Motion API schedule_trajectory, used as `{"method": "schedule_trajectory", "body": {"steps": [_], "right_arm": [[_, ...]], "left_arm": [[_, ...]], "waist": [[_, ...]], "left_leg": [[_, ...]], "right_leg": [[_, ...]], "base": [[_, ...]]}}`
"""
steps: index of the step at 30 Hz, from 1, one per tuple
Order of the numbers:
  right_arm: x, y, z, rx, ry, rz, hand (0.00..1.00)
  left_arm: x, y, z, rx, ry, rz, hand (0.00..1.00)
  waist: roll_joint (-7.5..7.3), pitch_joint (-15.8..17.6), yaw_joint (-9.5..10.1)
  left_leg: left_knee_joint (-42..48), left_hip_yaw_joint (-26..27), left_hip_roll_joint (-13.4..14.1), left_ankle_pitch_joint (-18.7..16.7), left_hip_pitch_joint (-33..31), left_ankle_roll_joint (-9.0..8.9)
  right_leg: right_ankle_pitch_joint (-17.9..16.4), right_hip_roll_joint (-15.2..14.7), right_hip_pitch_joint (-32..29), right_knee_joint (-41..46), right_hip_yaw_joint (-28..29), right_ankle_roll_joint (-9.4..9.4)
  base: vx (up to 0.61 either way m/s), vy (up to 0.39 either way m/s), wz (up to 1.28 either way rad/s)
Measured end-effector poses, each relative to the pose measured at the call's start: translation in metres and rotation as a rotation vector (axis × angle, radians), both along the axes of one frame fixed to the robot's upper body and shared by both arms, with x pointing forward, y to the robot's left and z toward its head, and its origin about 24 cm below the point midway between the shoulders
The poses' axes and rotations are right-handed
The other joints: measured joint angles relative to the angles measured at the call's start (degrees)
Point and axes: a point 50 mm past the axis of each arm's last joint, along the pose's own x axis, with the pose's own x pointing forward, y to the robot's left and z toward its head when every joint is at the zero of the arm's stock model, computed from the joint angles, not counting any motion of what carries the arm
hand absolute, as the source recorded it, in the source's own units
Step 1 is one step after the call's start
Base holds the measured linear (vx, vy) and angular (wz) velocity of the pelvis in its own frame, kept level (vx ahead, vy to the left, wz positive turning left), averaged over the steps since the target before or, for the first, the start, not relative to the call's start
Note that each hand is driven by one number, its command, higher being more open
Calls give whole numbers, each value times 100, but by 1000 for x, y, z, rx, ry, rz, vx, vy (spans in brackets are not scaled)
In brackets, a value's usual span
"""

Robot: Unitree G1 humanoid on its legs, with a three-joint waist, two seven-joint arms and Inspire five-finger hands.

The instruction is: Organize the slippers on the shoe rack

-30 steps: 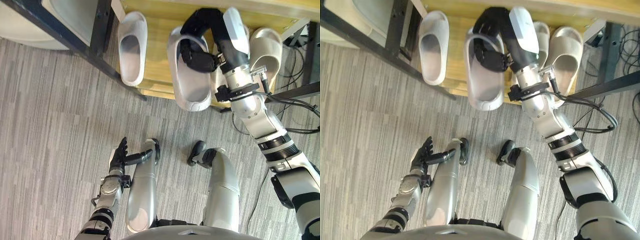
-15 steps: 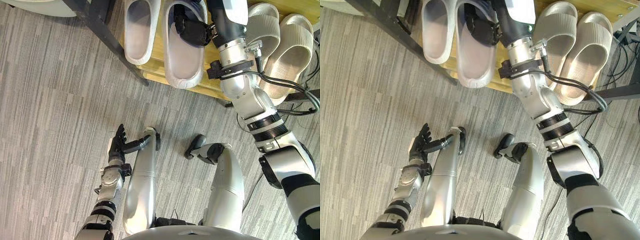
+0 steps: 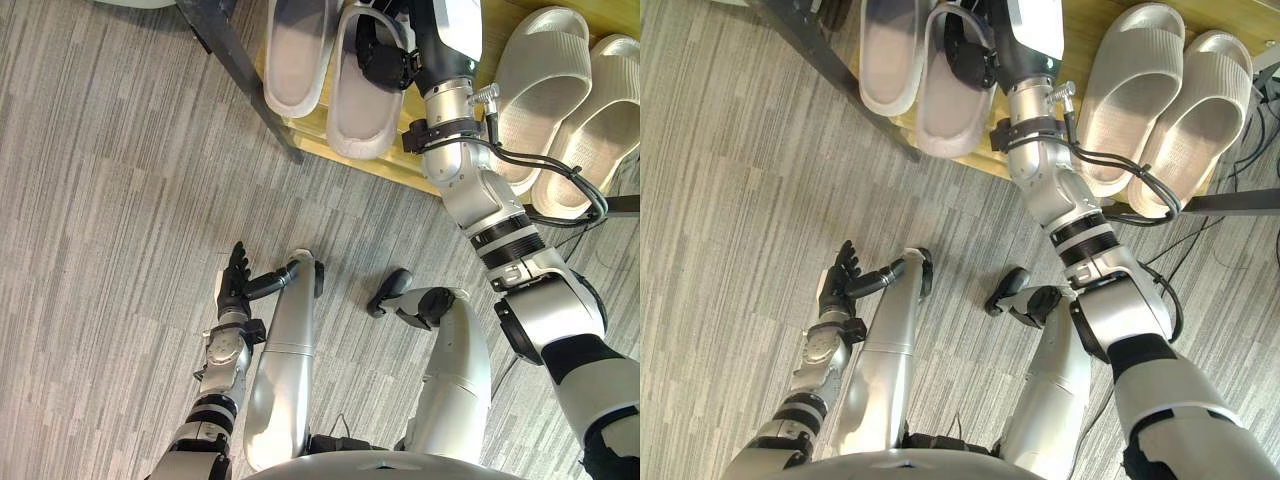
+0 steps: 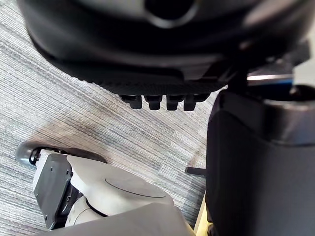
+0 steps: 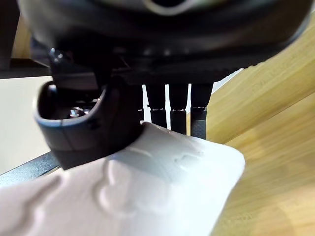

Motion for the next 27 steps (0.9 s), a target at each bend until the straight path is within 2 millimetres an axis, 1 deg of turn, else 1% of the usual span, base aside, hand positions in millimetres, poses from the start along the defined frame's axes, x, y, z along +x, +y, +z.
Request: {"method": "schedule_trajectory", "body": {"steps": [4,16,20,27], "right_arm": [[1,2,3,16,0,6,100],[0,2,4,33,-19,1,100],[-8,2,-1,46,-35,26,100],[-14,2,-10,55,-33,45,100]], "left_arm": [[0,-1,-1,-10,3,26,100],[0,-2,-2,-10,16,31,100],[0,-1,-2,-10,20,34,100],[-1,1,-3,-14,31,46,100]], "waist": [[-10,-5,11],[-14,-8,6],[-24,-13,-2],[-78,-43,-26]], "left_leg": [[-23,-8,-52,20,-72,-29],[-122,-8,-71,61,-14,-68],[-153,-4,-68,72,4,-76],[-178,3,-57,76,23,-78]], "right_leg": [[-20,-53,-84,43,-6,-34],[-35,-61,-60,14,-10,-38],[-38,-56,-55,-1,-9,-41],[-34,-40,-46,-25,-5,-46]], "base": [[-5,26,7],[-9,35,2],[-11,34,0],[-3,45,0]]}}
